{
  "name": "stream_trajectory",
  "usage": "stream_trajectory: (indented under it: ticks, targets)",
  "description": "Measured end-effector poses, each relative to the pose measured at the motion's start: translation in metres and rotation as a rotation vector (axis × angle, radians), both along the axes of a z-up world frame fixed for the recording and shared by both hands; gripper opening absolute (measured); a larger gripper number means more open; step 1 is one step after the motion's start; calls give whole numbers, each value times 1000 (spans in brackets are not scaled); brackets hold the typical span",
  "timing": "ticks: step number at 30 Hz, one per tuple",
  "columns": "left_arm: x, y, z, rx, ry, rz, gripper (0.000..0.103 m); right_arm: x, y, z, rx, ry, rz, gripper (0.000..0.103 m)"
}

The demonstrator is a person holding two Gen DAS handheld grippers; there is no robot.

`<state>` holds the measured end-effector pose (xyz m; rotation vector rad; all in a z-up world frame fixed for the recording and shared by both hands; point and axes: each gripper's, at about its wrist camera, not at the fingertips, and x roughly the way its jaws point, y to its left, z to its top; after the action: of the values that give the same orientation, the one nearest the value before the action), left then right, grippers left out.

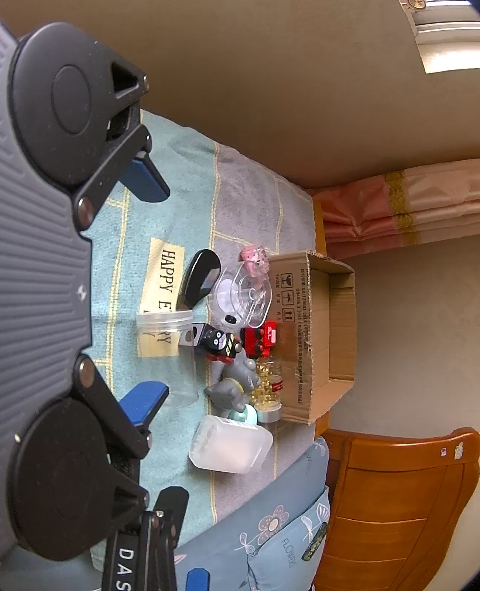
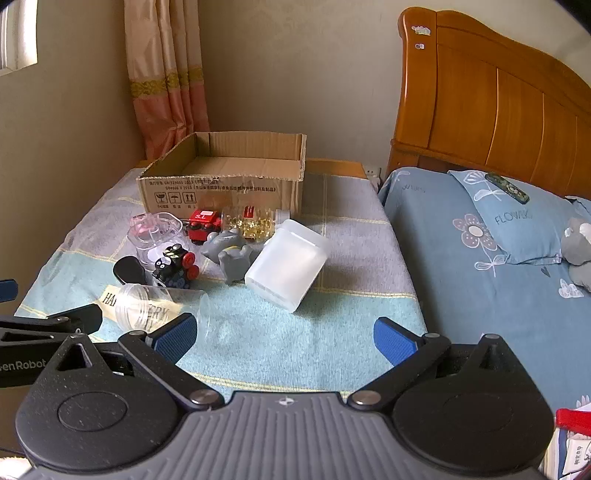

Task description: Organize rigid objects

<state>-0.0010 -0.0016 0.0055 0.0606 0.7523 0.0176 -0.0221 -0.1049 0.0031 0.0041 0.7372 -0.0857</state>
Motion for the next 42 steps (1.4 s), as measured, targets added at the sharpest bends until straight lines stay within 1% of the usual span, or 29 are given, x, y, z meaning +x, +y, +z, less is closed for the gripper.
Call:
stream_trajectory:
  ticks: [34,42]
  targets:
    - [0,-3,-2,-4,-13,-1,102,-5,-2,2,-1,-19,-7,103]
    - [2,-5,-5,-17,-9,-3,102,-2,-6,-2,1,-17,-13,103]
